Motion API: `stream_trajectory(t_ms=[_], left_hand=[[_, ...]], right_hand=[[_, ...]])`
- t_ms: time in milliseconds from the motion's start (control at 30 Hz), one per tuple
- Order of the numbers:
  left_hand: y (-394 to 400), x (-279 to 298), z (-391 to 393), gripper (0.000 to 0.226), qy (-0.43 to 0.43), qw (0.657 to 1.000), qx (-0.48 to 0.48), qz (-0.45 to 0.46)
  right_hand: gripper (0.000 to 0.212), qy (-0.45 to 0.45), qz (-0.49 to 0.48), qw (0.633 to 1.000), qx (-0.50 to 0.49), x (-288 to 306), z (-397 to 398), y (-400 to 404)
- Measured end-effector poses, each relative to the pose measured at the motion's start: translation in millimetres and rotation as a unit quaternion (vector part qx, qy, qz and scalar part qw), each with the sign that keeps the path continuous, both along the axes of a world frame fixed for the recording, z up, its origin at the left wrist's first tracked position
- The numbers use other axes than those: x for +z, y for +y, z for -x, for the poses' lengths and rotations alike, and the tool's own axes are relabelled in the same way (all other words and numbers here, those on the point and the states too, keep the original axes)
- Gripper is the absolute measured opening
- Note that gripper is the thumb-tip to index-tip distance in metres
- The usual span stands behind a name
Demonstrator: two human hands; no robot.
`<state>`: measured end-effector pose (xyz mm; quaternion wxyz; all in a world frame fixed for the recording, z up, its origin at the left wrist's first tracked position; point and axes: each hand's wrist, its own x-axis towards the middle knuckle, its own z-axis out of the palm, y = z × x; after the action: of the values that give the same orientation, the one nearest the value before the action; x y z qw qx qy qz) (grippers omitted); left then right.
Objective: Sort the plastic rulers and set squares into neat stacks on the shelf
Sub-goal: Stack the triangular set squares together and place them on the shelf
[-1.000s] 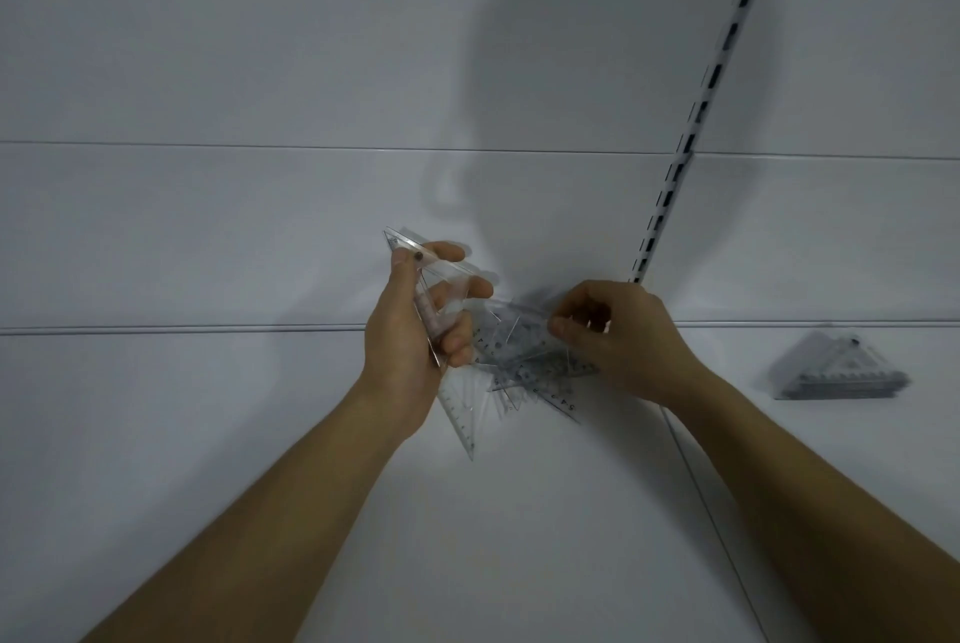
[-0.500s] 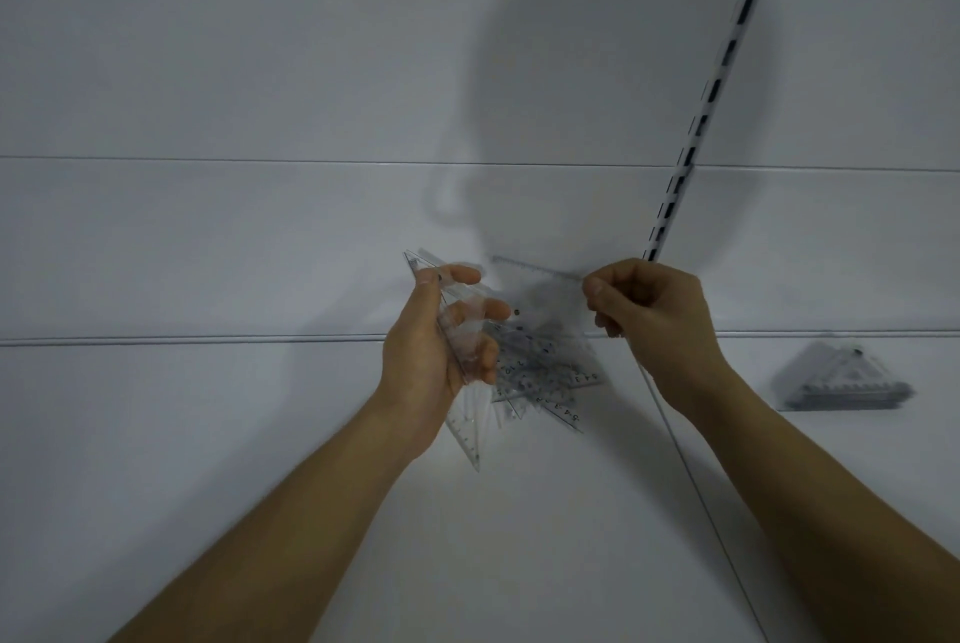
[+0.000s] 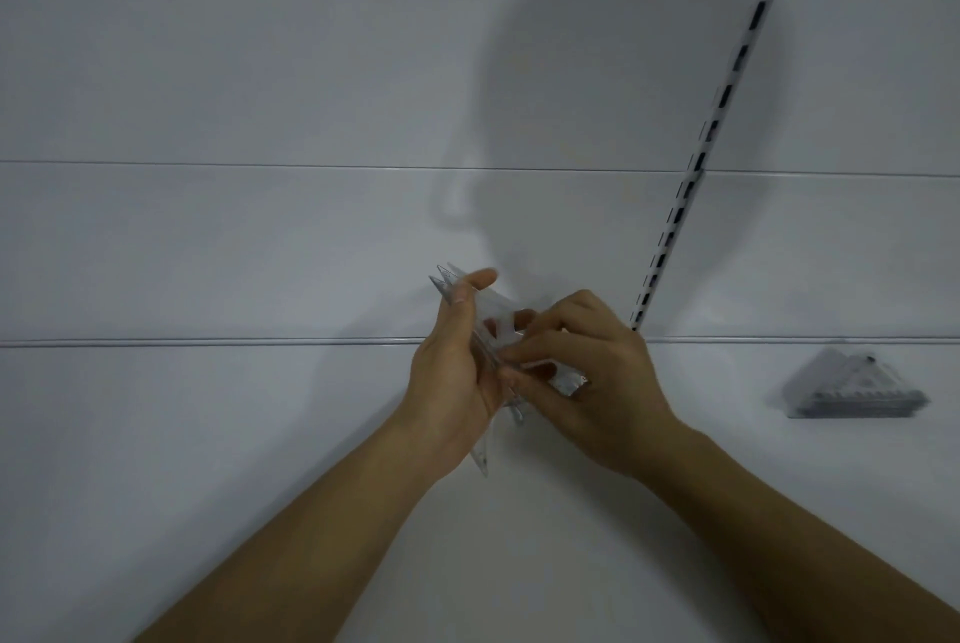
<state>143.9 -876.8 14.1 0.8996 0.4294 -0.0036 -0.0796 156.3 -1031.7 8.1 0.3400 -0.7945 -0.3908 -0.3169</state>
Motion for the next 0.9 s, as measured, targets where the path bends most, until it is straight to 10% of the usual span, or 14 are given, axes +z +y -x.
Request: stream_trajectory(t_ms=[400, 733, 900], left_hand=[[16.4, 1.1, -8.2, 0.025, -0.003, 0.999, 0.047, -0.028], [13.9, 0.2, -7.5, 0.038, -0.029, 0.996, 0.044, -0.07], [6.7, -1.6, -4.9, 0.051, -0.077, 0.984, 0.076, -0.14]], right_hand=[[0.042, 0.267, 0.084, 0.921, -0.27, -1.1, -28.9, -32.9], [0.006, 0.296, -0.062, 0.931, -0.202, 4.3, -35.3, -41.3], [0.007, 0.415, -0.241, 0.877, -0.011, 21.3, -19.2, -33.7]])
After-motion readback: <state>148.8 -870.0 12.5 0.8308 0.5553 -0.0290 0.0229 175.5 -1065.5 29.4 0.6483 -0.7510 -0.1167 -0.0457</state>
